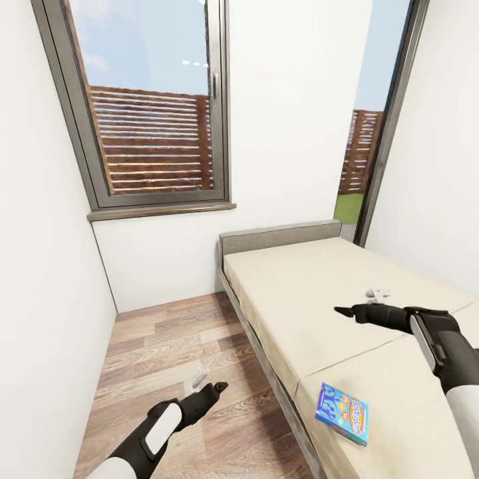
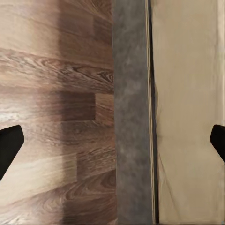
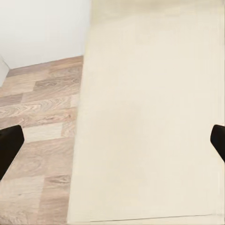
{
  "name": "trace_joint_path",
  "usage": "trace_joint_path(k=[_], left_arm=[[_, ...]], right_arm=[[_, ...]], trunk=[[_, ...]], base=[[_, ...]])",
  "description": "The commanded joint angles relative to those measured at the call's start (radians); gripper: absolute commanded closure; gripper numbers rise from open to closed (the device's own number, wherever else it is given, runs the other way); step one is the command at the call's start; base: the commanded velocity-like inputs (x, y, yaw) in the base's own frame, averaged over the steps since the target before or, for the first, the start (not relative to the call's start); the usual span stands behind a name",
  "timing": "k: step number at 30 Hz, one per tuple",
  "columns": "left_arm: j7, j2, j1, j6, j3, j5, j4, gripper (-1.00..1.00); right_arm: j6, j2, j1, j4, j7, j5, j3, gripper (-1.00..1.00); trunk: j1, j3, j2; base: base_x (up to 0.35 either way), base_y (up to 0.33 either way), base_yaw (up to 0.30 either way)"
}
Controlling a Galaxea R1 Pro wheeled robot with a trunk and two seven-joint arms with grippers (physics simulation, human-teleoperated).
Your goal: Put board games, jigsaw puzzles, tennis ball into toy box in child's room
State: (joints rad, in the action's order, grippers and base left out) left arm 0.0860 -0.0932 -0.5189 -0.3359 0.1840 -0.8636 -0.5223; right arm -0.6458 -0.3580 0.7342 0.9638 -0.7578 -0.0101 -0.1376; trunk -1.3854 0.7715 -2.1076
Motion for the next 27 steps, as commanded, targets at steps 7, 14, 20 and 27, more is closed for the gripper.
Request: trace_joint_path(k=[7,14,20,27], left_arm=[[0.328,0.077,-0.014,-0.094,-0.037,-0.067,0.151,-1.0],[0.34,0.09,-0.015,-0.066,-0.039,-0.07,0.174,-1.0],[0.351,0.09,-0.015,-0.056,-0.04,-0.071,0.178,-1.0],[0.355,0.09,-0.012,-0.011,-0.038,-0.072,0.177,-1.0]], right_arm=[[-0.202,0.005,-0.137,0.502,0.056,0.013,-0.158,-1.0],[-0.207,0.019,-0.168,0.56,0.116,0.013,-0.156,-1.0],[-0.207,0.019,-0.169,0.567,0.116,0.013,-0.156,-1.0],[-0.207,0.019,-0.17,0.571,0.117,0.013,-0.157,-1.0]], trunk=[[0.0,0.001,0.0],[0.0,0.001,0.0],[0.0,0.001,0.0],[0.0,0.001,0.0]], base=[[0.0,0.0,-0.007],[0.0,0.0,-0.239],[0.0,0.0,-0.286],[0.0,0.0,-0.283]])
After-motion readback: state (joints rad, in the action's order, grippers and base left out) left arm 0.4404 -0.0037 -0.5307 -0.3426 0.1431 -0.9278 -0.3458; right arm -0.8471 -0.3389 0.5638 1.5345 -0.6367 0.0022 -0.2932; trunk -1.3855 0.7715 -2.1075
